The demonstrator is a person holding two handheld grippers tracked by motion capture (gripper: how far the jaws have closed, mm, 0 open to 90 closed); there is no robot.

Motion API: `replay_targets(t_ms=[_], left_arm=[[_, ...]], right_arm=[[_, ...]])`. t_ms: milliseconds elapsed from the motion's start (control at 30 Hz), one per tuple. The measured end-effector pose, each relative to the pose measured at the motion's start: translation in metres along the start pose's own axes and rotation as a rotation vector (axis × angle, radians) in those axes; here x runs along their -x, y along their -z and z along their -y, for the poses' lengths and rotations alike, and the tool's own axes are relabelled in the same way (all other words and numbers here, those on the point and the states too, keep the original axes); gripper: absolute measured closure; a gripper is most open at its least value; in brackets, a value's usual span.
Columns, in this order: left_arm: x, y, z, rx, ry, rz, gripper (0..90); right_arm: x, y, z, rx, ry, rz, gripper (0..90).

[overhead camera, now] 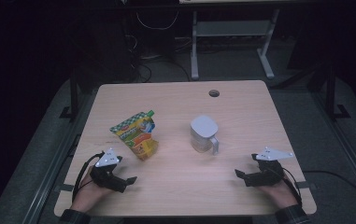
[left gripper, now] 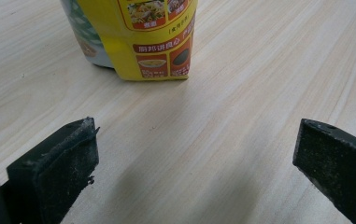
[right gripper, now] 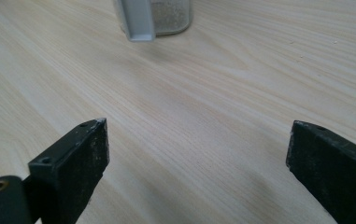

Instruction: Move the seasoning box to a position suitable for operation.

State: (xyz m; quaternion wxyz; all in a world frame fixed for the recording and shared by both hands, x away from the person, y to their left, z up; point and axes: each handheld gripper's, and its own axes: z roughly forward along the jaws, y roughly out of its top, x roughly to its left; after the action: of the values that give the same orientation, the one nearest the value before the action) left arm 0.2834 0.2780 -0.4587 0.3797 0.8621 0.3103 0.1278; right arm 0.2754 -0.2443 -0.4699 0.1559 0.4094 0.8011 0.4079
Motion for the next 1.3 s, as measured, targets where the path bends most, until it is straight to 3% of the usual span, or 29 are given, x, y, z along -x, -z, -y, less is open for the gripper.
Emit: replay_targets(t_ms=[567, 867, 1000, 1300], left_arm=[[0.001, 0.001, -0.001, 0.014, 0.014, 0.008, 0.0], [0.000, 0.001, 0.000, 0.031, 0.033, 0.018, 0.0], [0.000, 0.001, 0.000, 0.032, 0.036, 0.020, 0.0], [0.000, 0.004, 0.000, 0.042, 0.035, 0.018, 0.0]], right_arm=[[-0.005, 0.003, -0.007, 0.017, -0.006, -0.026, 8.7], [-0.009, -0.011, -0.022, 0.044, -0.014, -0.082, 13.7], [-0.013, -0.018, -0.028, 0.037, 0.006, -0.090, 14.1], [-0.014, -0.031, -0.047, 0.098, 0.017, -0.111, 19.4]])
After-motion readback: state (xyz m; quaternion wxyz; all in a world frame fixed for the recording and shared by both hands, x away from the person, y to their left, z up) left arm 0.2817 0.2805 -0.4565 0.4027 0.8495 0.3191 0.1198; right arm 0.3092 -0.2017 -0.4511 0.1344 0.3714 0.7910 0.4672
